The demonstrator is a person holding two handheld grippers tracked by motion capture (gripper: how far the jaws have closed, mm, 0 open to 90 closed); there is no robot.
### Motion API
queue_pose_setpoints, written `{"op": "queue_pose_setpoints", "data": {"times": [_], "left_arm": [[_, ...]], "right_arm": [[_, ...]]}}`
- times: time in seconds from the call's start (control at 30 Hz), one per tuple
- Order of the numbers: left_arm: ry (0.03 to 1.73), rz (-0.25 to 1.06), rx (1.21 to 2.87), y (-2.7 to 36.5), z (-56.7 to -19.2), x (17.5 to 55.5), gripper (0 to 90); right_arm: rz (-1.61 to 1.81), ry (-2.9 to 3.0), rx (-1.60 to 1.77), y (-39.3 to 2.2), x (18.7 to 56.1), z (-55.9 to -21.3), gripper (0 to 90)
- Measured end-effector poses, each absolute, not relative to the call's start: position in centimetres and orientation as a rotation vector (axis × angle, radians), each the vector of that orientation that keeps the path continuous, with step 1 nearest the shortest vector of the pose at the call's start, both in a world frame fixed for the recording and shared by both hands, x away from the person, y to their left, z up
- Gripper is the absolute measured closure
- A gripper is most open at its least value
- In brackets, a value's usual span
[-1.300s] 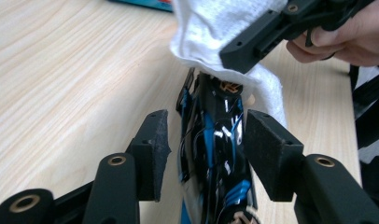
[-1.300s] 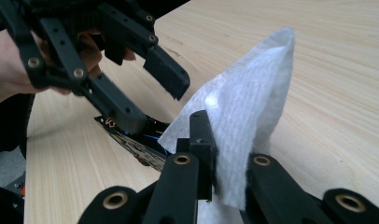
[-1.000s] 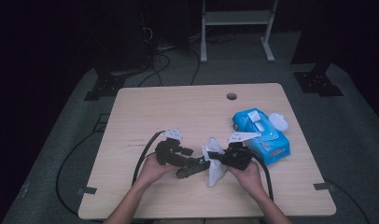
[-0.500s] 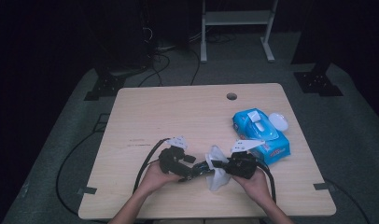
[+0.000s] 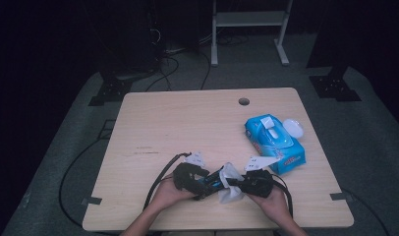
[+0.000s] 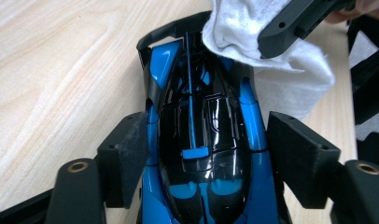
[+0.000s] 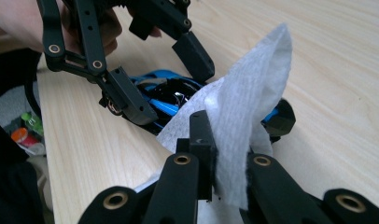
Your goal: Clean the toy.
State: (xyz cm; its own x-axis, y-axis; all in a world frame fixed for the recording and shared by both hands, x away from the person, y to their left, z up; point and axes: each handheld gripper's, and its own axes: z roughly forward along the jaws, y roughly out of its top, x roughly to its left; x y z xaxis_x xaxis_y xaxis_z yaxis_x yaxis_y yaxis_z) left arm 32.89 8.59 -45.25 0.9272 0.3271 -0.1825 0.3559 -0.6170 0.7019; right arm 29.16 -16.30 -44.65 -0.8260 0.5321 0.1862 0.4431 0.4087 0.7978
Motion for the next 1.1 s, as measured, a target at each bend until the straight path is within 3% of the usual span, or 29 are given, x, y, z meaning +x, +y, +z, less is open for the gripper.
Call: {"op": "queue_pose_setpoints", "data": {"times": [0.4, 0.8, 1.1], "left_arm": [[0.419, 0.062, 2.294, 8.0, -45.2, 31.7, 32.3], [0.409, 0.084, 2.354, 7.2, -45.8, 31.4, 19.8], [0.429, 0.106, 2.42, 6.1, -46.8, 31.8, 16.3]], "right_arm": [[1.382, 2.556, 0.895, -17.5, 27.9, -44.1, 85.8], [1.42, 2.479, 0.941, -20.4, 27.2, -43.2, 85.7], [1.429, 2.47, 0.965, -20.6, 27.5, -43.8, 85.7]]}}
